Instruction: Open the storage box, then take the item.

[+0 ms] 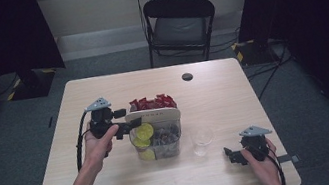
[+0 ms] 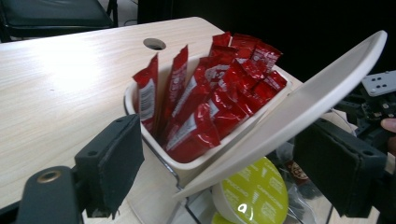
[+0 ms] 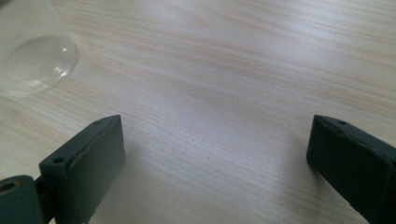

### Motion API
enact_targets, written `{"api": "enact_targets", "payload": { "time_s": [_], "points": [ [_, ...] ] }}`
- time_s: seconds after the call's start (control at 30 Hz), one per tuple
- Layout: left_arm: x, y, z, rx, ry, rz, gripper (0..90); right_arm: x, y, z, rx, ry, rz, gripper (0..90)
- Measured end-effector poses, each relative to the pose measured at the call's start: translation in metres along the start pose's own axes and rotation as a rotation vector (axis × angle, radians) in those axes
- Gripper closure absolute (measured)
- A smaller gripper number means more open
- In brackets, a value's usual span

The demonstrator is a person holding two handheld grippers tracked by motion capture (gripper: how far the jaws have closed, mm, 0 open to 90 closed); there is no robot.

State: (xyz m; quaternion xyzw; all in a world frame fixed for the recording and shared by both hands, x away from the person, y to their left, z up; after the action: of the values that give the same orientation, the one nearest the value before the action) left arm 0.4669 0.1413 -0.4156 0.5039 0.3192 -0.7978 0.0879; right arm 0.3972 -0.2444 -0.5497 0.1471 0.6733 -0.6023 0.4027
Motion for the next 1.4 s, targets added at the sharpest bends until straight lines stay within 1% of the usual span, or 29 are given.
{"api": "enact_targets", "payload": {
  "time_s": [0.03, 0.07, 0.2, 0.27, 0.33, 0.37, 0.53, 0.6, 0.63, 0.67, 0.73, 0.8, 0.93, 1.03, 1.17, 1.3, 1.33, 1.4],
  "points": [
    [0.0, 0.0, -0.001, -0.002, -0.005, -0.001, 16.0, 0.0, 0.0, 0.0, 0.0, 0.0, 0.0, 3.9],
    [-0.001, 0.001, -0.001, 0.001, -0.002, -0.002, 16.0, 0.0, 0.0, 0.0, 0.0, 0.0, 0.0, 3.9],
    [-0.005, 0.001, -0.004, -0.009, 0.001, -0.003, 16.0, 0.0, 0.0, 0.0, 0.0, 0.0, 0.0, 3.9],
    [-0.007, 0.0, -0.005, -0.012, -0.003, 0.006, 16.0, 0.0, 0.0, 0.0, 0.0, 0.0, 0.0, 3.9],
    [-0.008, 0.0, -0.007, -0.016, -0.002, 0.006, 16.1, 0.0, 0.0, 0.0, 0.0, 0.0, 0.0, 3.9],
    [-0.009, 0.0, -0.007, -0.009, -0.01, 0.015, 16.3, 0.0, 0.0, 0.0, 0.0, 0.0, 0.0, 3.9],
    [-0.009, 0.002, -0.01, -0.013, -0.021, 0.022, 16.8, 0.0, 0.0, 0.0, 0.0, 0.0, 0.0, 3.9],
    [-0.009, 0.003, -0.011, -0.017, -0.025, 0.021, 16.9, 0.0, 0.0, 0.0, 0.0, 0.0, 0.0, 3.8],
    [-0.008, 0.003, -0.012, -0.026, -0.023, 0.013, 17.0, 0.0, 0.0, 0.0, 0.0, -0.001, 0.0, 3.8],
    [-0.009, 0.003, -0.013, -0.029, -0.023, 0.017, 17.1, 0.0, 0.0, 0.0, 0.0, 0.0, 0.0, 3.8],
    [-0.008, 0.003, -0.016, -0.042, -0.031, 0.015, 17.2, 0.0, 0.0, 0.0, 0.0, 0.0, 0.0, 3.8],
    [-0.008, 0.003, -0.016, -0.039, -0.032, 0.014, 16.4, 0.0, 0.0, 0.0, 0.0, 0.0, 0.0, 3.8],
    [-0.008, 0.001, -0.017, -0.053, -0.035, 0.009, 16.4, 0.0, 0.0, 0.0, 0.0, 0.0, 0.0, 3.8],
    [-0.007, 0.001, -0.017, -0.062, -0.026, 0.002, 16.3, 0.0, 0.0, 0.0, -0.001, 0.0, -0.001, 3.8],
    [-0.006, 0.0, -0.018, -0.067, -0.025, -0.008, 16.3, 0.0, 0.0, 0.0, -0.003, -0.001, 0.0, 3.8],
    [-0.005, 0.0, -0.018, -0.068, -0.03, -0.006, 16.1, 0.0, 0.0, 0.001, -0.005, -0.005, -0.001, 4.0],
    [-0.005, 0.0, -0.018, -0.069, -0.022, -0.009, 16.2, 0.0, -0.001, 0.001, -0.004, -0.005, -0.004, 4.6],
    [-0.004, 0.001, -0.018, -0.064, -0.022, -0.006, 16.4, -0.001, -0.003, 0.002, -0.005, -0.002, 0.0, 15.7]
  ]
}}
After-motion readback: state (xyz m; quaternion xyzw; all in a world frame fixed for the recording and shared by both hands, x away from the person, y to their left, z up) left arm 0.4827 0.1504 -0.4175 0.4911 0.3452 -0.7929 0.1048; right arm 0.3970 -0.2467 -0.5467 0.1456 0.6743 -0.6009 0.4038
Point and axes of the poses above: each handheld gripper's, and its own axes: y roughly forward along the jaws, x roughly out of its underside, z roughly to its right, the point moved 7 cm from there along y, roughly forward along the jaws, and after that the axes turned 3 degrees about x, right-handed, at the moved point
